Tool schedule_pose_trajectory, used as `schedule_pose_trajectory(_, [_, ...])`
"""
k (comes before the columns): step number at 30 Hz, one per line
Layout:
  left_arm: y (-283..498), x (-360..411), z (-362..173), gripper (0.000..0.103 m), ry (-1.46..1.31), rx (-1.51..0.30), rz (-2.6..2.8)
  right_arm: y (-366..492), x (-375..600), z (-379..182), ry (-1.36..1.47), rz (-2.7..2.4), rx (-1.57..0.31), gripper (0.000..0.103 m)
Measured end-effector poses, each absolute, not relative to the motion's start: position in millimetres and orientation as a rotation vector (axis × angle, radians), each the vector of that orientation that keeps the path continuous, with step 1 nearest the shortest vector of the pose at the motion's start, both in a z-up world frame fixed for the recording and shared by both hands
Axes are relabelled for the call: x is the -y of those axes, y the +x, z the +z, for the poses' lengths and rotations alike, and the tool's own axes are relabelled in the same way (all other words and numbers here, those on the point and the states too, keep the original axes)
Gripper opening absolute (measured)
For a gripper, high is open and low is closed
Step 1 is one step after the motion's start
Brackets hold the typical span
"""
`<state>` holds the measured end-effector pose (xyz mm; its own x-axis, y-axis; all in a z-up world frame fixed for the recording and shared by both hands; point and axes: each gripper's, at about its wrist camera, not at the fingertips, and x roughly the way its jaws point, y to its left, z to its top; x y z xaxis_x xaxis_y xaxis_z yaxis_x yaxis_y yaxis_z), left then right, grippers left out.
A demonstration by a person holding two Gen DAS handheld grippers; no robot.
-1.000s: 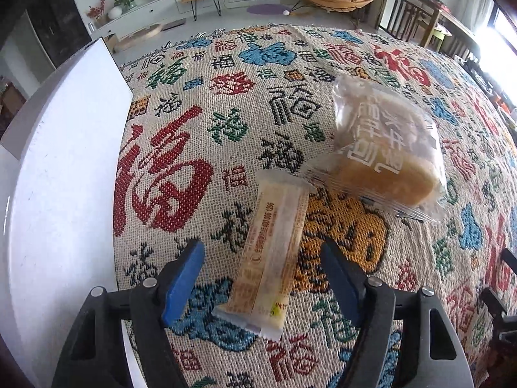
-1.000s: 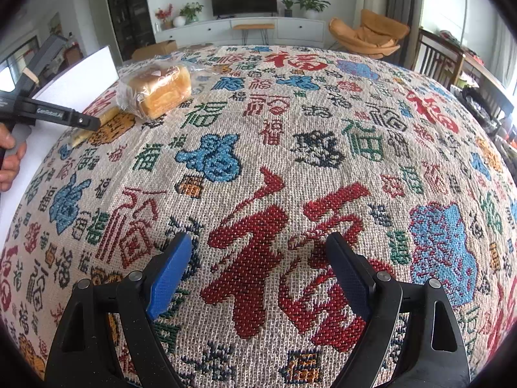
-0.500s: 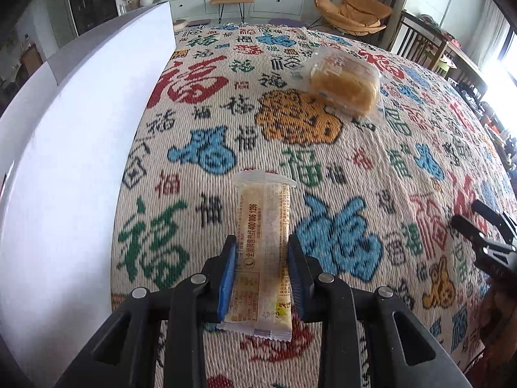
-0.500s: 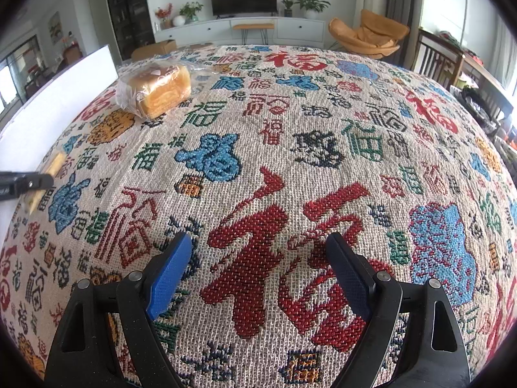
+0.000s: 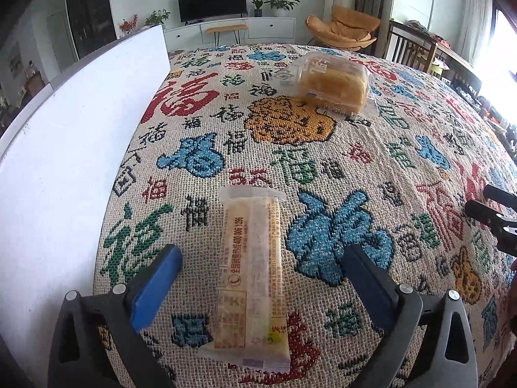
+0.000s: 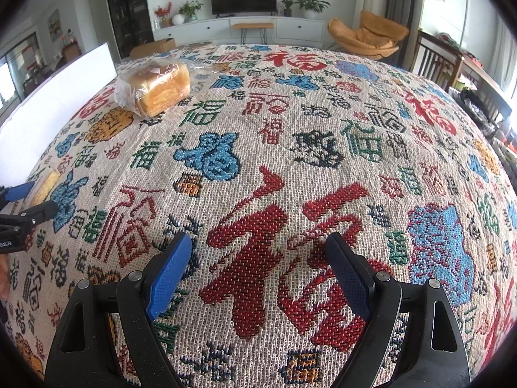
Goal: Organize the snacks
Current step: 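Lift the cream wafer pack with the left gripper, then grasp the clear bread bag with right gripper while left holds wafer pack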
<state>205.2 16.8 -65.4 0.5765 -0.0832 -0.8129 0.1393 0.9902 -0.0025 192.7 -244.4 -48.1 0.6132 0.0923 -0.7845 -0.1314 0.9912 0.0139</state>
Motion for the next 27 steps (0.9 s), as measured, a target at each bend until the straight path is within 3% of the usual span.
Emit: schedule_pose_trajectory(27, [204.2, -17.3, -67.3, 0.103, 0.064, -0.946, -0.118, 192.0, 244.8, -47.9, -0.050, 0.124, -0.900, 0.087])
